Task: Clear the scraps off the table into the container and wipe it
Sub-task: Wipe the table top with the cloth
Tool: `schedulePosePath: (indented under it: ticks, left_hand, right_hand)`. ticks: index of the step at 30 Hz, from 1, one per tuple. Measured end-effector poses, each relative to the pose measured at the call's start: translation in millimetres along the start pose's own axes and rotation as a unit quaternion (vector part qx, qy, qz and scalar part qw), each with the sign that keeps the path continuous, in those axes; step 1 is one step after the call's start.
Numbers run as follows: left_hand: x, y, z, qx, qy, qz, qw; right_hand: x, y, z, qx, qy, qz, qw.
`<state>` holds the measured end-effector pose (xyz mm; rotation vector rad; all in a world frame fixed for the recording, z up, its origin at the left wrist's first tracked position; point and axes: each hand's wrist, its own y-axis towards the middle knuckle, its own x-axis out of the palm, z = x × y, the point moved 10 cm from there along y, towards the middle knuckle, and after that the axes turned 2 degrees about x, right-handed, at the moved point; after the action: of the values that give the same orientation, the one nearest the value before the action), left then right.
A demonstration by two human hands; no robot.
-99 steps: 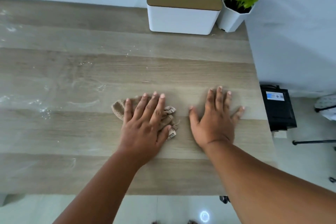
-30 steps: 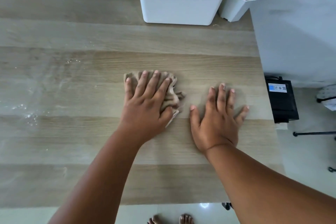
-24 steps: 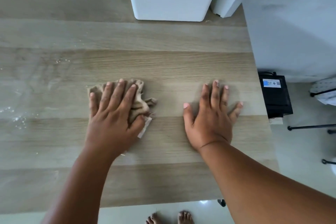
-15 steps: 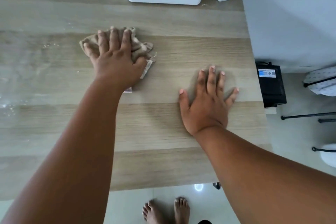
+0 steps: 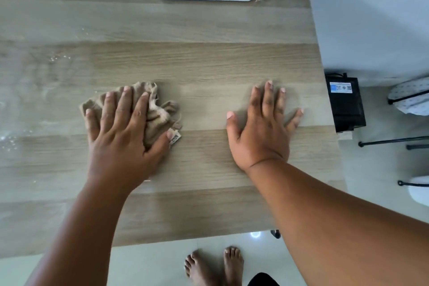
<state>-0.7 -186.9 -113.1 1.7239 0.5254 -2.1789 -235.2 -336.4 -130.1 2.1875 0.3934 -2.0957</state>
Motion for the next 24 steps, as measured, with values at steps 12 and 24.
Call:
schedulePosePath:
  ticks: [12, 24]
  left_hand:
    - [-4.1, 170.9, 6.8, -0.048, 0.023, -0.026, 0.998]
    - [0.6, -5.8, 21.0, 0.017, 0.003, 0.025, 1.0]
  right_hand:
    - [1.9, -0.8, 3.0, -0.004, -0.001, -0.003, 1.0]
    - [3.5, 0.2, 5.4, 0.001, -0.009, 0.006, 1.0]
